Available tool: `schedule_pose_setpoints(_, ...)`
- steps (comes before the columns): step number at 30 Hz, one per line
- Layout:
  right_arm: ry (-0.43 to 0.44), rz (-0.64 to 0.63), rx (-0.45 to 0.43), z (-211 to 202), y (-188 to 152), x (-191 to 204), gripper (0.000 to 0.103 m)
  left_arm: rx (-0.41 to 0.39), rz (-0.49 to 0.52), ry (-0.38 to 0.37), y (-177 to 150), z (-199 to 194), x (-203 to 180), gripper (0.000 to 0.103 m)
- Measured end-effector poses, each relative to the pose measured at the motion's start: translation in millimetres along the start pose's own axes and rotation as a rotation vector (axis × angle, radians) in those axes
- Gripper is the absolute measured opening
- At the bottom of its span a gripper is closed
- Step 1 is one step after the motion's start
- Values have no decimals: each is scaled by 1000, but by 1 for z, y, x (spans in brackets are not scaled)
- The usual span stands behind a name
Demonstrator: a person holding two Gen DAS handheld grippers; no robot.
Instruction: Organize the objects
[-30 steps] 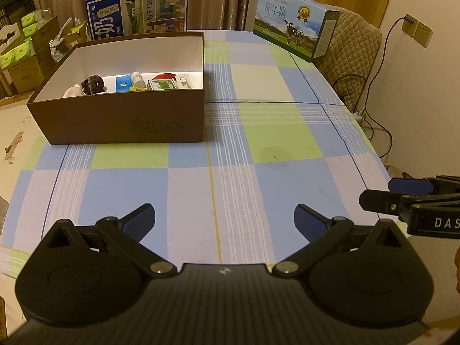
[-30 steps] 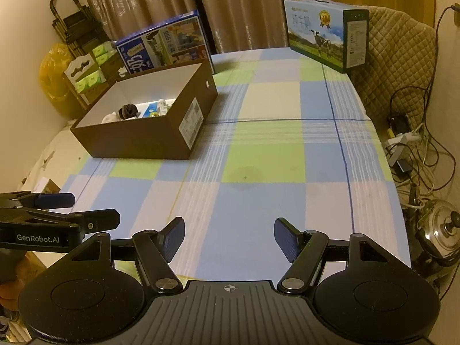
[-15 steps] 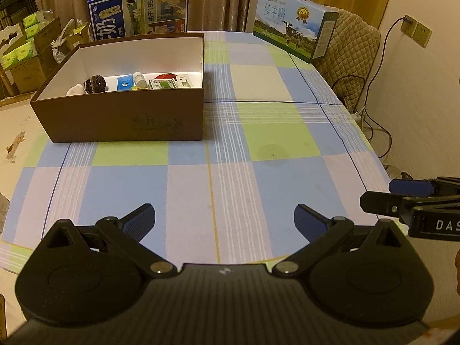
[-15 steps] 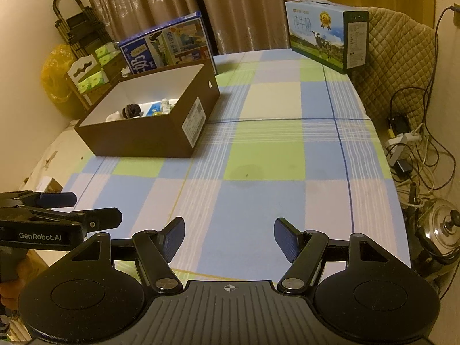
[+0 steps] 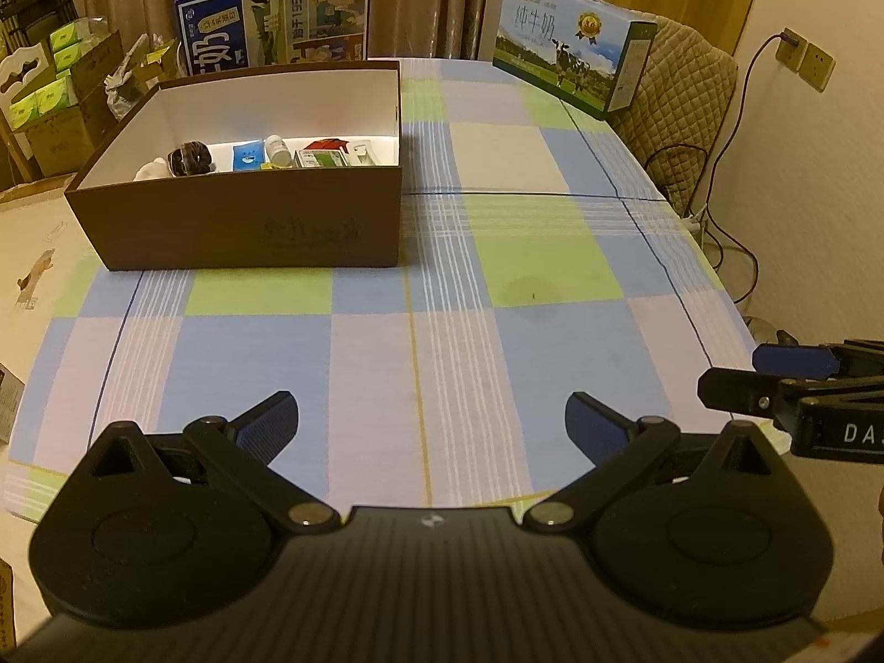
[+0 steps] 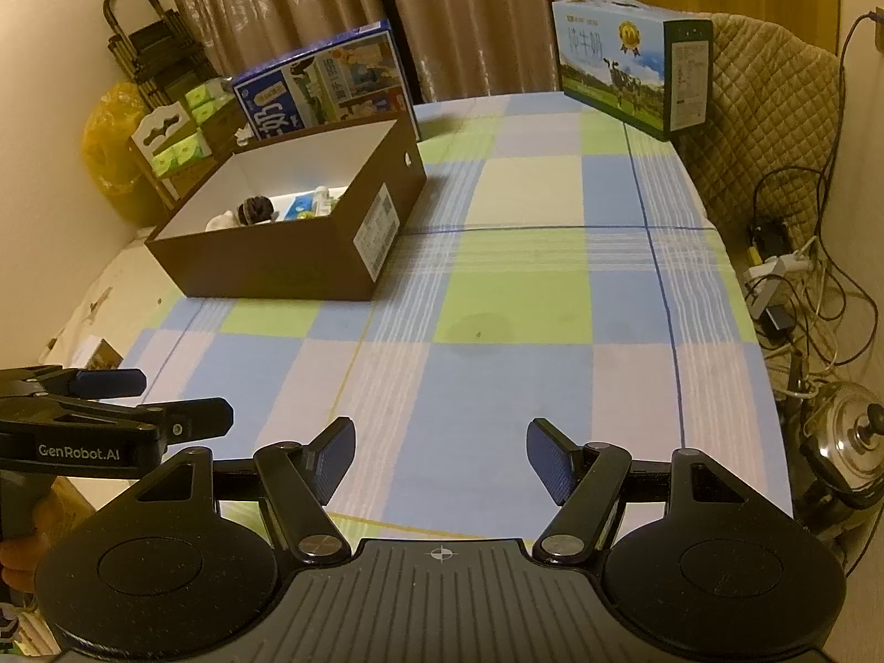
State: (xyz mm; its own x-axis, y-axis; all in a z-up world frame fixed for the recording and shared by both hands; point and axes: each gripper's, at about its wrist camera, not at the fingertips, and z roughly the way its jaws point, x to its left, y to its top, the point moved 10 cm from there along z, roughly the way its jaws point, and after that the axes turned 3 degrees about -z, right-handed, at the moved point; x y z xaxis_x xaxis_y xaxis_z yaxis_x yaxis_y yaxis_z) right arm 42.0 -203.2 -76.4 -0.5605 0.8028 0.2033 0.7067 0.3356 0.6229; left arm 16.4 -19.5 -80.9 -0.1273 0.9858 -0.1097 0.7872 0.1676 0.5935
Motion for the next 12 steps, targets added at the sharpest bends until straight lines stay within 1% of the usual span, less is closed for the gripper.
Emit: schedule_pose_setpoints(12,13,1,22,8,-2,-3,66,15,3,19,-1,3,-4,102)
